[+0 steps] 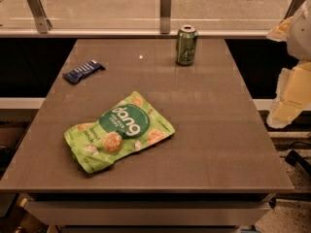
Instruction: Knock green can over
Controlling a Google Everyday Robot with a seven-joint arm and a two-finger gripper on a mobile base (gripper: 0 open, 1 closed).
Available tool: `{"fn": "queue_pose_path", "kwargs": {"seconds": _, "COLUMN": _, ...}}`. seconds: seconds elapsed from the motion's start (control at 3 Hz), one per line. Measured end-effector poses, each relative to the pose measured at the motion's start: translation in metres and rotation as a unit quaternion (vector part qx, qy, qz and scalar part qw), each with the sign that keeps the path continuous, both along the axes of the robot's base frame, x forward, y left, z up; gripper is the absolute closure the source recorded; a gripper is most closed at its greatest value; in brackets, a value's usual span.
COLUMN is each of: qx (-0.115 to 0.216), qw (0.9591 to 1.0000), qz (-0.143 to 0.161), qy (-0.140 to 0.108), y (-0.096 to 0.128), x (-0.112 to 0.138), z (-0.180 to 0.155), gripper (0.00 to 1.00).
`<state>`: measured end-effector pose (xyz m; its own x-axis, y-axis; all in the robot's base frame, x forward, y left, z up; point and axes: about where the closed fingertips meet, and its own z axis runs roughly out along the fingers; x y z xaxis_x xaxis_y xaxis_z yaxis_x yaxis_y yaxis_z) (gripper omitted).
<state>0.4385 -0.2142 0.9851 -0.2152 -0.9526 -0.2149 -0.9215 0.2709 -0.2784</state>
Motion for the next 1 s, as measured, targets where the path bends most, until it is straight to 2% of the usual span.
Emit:
{"fn": "queue_pose_path", "kwargs": {"seconds": 0.33, "qx": 0.001, "qw": 1.0, "qz": -0.001, "qy": -0.002, "y": 0.0, "x": 0.0, "z": 0.001, "gripper": 0.0}}
{"fn": "queue_pose_path", "kwargs": {"seconds": 0.67, "qx": 0.034, "qw": 0.9989, "qz": -0.026, "qy": -0.018, "y": -0.001, "x": 0.006, "z": 0.002, "gripper": 0.0}}
{"fn": "queue_pose_path", "kwargs": {"seconds": 1.0, "qx": 0.096, "qw": 0.9919, "qz": -0.068, "qy": -0.049, "y": -0.005, "x": 0.013, "z": 0.0, "gripper": 0.0}}
